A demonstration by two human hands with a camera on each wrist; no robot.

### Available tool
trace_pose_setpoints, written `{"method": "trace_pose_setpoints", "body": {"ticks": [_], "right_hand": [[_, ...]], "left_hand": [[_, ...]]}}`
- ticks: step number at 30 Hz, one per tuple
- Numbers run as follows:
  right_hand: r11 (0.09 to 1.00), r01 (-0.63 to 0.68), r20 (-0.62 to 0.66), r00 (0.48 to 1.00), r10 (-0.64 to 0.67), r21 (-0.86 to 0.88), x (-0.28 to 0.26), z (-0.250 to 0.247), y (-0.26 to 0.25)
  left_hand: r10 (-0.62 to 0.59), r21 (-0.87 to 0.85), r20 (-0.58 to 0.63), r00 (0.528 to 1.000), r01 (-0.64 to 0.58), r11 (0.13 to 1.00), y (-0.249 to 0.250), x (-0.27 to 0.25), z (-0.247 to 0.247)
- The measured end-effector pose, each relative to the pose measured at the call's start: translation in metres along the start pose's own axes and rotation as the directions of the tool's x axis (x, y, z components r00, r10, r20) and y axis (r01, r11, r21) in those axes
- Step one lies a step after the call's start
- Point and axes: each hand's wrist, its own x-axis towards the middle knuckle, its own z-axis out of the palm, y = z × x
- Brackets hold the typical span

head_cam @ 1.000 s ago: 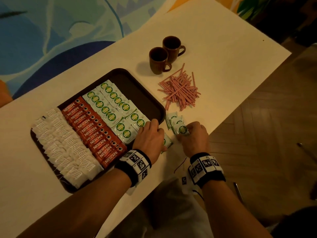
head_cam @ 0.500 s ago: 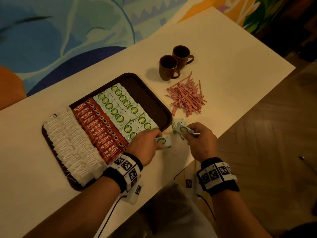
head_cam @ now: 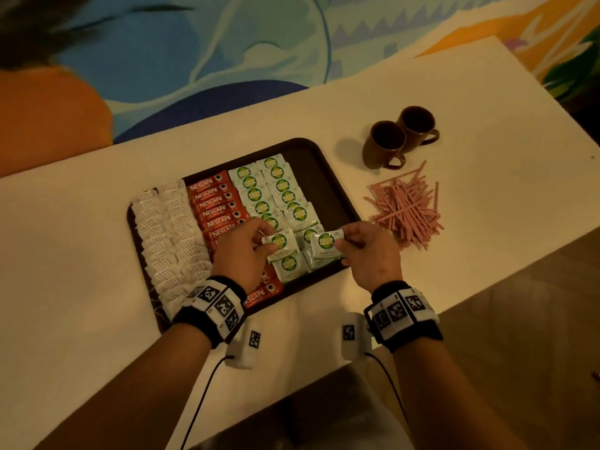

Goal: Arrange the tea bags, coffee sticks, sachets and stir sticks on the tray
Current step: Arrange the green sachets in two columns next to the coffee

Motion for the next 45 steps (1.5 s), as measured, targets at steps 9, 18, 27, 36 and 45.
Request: {"method": "trace_pose_setpoints", "body": {"ticks": [9, 18, 27, 36, 45], "right_hand": [[0.992, 0.011, 0.087, 0.996, 0.0, -0.129, 0.05, 0.012, -0.018], [0.959, 0.068, 0.121, 0.992, -0.035, -0.274, 0.064, 0.021, -0.016], [0.946, 0.09, 0.113, 0.992, -0.057, -0.312, 0.063, 0.022, -0.019], [0.942, 0.103, 0.116, 0.991, -0.069, -0.32, 0.059, 0.021, -0.019], [0.957, 0.105, 0.026, 0.994, -0.102, -0.271, 0.044, -0.004, -0.02]], "left_hand": [[-0.071, -0.057, -0.004, 0.997, 0.071, 0.996, -0.012, 0.017, 0.007], [-0.022, 0.036, -0.013, 1.0, 0.022, 0.999, -0.012, 0.017, 0.014], [-0.016, 0.05, -0.032, 0.999, 0.017, 0.999, -0.012, 0.015, 0.014], [-0.032, 0.074, -0.046, 0.998, 0.036, 0.997, -0.013, 0.011, 0.014], [0.019, 0.114, -0.1, 0.995, -0.007, 0.994, -0.008, 0.004, 0.01]]}}
